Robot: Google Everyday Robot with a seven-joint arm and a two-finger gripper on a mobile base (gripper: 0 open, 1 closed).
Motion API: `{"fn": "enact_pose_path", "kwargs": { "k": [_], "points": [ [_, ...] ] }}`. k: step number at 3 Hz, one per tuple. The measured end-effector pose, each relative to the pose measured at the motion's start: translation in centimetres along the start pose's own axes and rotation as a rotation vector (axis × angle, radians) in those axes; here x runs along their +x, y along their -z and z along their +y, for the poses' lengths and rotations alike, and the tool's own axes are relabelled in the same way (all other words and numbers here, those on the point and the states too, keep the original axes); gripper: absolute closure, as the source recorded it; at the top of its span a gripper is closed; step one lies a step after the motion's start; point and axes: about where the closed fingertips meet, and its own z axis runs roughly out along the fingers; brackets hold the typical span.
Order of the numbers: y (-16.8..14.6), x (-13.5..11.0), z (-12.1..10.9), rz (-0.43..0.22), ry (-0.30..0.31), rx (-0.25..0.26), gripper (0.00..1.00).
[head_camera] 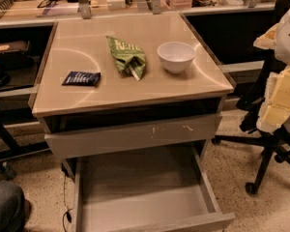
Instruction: Place green jalapeno chip bag into middle drawer
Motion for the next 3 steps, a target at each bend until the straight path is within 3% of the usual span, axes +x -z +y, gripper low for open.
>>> {"fn": "enact_pose_path", "kwargs": {
  "k": [2, 3],
  "points": [
    [0.0, -1.0, -0.8, 0.017, -0.009, 0.015, 0.0],
    [-1.0, -4.5, -3.8, 0.013, -0.004, 0.032, 0.0]
  ]
}}
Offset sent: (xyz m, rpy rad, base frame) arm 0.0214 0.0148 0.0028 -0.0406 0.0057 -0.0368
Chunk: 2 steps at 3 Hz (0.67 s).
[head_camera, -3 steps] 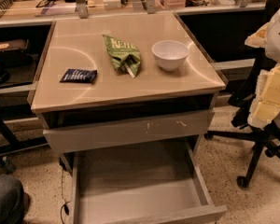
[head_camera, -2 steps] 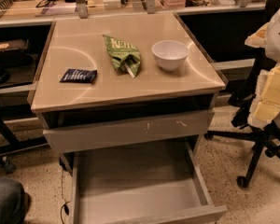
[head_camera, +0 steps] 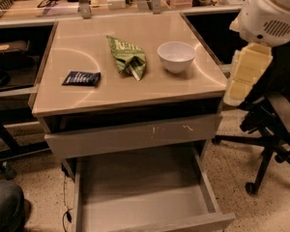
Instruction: Place green jalapeno chip bag into middle drawer
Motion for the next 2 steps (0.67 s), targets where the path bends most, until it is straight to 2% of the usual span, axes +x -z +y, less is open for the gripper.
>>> {"fn": "enact_pose_path", "kwargs": {
  "k": [2],
  "points": [
    [-3.7, -9.8, -5.7, -0.026, 0.084, -0.04, 0.0]
  ]
}}
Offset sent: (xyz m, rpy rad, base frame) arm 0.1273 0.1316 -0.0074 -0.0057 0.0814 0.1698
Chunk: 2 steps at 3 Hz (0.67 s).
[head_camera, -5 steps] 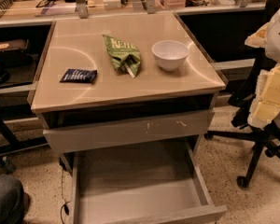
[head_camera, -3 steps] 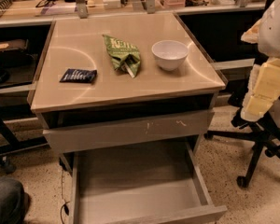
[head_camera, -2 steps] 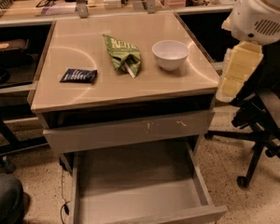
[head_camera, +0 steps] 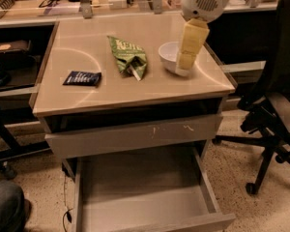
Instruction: Place green jalapeno chip bag into middle drawer
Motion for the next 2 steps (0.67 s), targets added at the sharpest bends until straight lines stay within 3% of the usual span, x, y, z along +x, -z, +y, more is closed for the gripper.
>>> {"fn": "enact_pose_path", "kwargs": {
  "k": [1, 2],
  "points": [
    [-5.52, -7.02, -3.4, -0.028, 0.054, -0.061, 0.0],
    [-5.77, -7.5, -3.83, -0.043, 0.055, -0.046, 0.0]
  ]
}}
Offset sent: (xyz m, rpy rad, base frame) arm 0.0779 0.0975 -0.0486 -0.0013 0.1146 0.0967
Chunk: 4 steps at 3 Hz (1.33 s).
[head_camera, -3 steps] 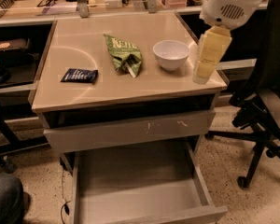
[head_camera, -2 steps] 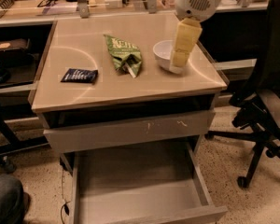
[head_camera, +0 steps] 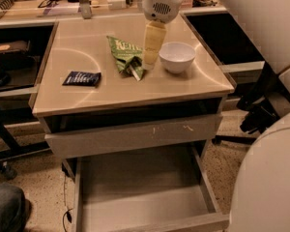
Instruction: Place green jalapeno chip bag into middle drawer
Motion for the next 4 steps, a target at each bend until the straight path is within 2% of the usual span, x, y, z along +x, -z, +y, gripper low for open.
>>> {"fn": "enact_pose_path", "kwargs": {
  "k": [1, 3, 4],
  "points": [
    [-1.2, -0.9, -1.4, -0.049, 0.009, 0.006, 0.0],
    [-5.9, -5.4, -5.5, -0.11, 0.038, -0.043, 0.0],
    [-8.6, -6.1, -7.4, -0.123, 0.033, -0.057, 0.0]
  ]
}}
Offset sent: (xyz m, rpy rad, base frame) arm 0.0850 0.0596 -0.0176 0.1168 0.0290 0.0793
